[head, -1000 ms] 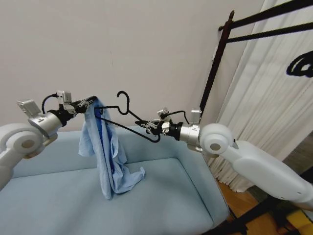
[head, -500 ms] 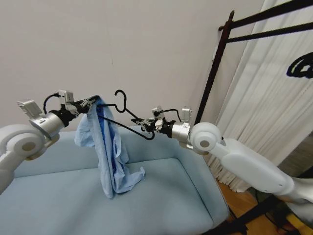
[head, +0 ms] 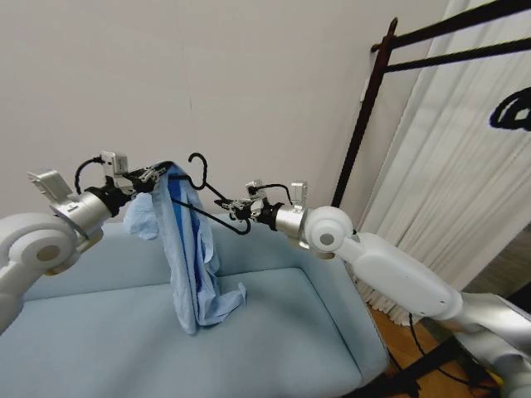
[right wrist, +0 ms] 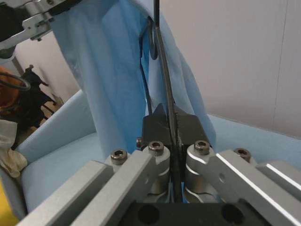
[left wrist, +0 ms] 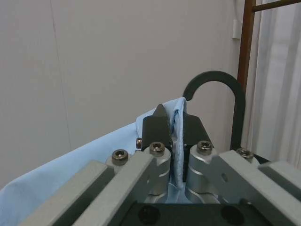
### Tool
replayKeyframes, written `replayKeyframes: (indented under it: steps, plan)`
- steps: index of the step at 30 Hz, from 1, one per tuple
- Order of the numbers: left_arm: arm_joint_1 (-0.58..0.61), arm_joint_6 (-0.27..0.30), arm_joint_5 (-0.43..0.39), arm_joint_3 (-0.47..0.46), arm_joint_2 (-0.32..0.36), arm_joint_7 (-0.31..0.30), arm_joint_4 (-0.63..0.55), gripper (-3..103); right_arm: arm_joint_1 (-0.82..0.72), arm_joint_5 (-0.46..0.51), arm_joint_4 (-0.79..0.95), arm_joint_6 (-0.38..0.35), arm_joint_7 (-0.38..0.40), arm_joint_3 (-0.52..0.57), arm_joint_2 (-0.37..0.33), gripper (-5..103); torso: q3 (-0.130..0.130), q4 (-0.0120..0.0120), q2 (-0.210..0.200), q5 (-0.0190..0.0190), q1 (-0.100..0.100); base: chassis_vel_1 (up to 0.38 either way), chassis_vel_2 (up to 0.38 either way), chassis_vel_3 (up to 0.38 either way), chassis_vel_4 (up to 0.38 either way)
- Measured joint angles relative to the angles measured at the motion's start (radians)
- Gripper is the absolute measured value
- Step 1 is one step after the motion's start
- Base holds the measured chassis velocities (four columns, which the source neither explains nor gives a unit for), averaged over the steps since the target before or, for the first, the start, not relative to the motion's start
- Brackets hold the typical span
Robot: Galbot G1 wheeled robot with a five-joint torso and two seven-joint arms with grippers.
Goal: Pick up the clothes from the sofa and hang them on the clothes hanger.
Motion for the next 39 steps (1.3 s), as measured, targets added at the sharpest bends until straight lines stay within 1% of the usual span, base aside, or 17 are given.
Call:
replayKeyframes:
  steps: [13,35,39]
  plan:
    - [0.049,-0.009,0.032,-0.004,-0.020,-0.001,-0.051,3,0.020,0.008,-0.027,0.006,0.002,0.017,0.015,2,0.000,0.0000,0.000,0.0000,0.000,0.000,0.000,0.000,0.000]
    - [0.148,-0.016,0.074,-0.019,-0.080,-0.014,-0.109,3,0.081,0.018,-0.068,-0.002,-0.023,0.025,-0.008,2,0.000,0.0001,0.000,0.0001,0.000,0.000,0.000,0.000,0.000]
    - [0.145,-0.022,0.076,-0.008,-0.095,-0.031,-0.111,3,0.084,0.018,-0.067,-0.004,-0.029,0.022,-0.012,2,0.000,0.0000,0.000,0.0001,0.000,0.000,0.000,0.000,0.000]
